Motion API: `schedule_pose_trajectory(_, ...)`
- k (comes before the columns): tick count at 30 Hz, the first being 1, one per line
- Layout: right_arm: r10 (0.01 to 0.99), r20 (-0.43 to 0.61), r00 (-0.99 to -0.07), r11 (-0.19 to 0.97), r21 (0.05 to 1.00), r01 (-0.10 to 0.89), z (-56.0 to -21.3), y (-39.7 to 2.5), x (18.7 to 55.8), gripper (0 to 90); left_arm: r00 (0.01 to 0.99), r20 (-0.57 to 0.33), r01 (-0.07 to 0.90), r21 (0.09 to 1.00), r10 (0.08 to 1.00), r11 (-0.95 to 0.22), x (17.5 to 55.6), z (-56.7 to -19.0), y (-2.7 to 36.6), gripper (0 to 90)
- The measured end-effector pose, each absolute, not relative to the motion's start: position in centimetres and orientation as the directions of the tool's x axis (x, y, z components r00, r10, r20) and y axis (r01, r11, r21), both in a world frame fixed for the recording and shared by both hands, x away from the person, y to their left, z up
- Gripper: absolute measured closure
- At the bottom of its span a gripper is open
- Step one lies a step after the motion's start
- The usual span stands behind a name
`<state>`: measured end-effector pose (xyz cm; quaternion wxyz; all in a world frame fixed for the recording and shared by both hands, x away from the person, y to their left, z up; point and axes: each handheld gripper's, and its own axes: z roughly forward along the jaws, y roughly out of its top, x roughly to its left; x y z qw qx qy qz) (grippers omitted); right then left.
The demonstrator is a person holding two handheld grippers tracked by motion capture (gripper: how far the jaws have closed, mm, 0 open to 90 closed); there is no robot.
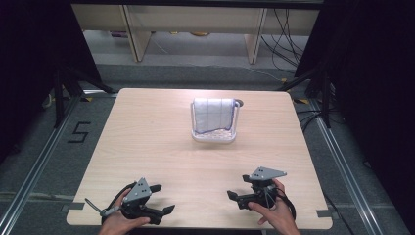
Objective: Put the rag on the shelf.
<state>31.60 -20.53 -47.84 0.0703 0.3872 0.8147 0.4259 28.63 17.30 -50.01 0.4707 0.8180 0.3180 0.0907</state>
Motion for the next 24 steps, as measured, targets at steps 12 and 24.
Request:
schedule_pose_trajectory(12, 0.667, 0.176, -0.724, 0.397, 0.738, 0.545, -48.6, -20.1, 29.7, 16.5, 0.78, -0.098, 0.429, 0.802, 0.617, -0.415, 28.0, -50.4, 16.8, 16.3)
schedule_pose_trajectory(24, 0.636, 0.179, -0.751, 0.433, 0.722, 0.539, -49.3, -19.8, 29.5, 16.6, 0.792, -0.091, 0.421, 0.797, 0.603, -0.433, 28.2, -50.5, 16.8, 16.1)
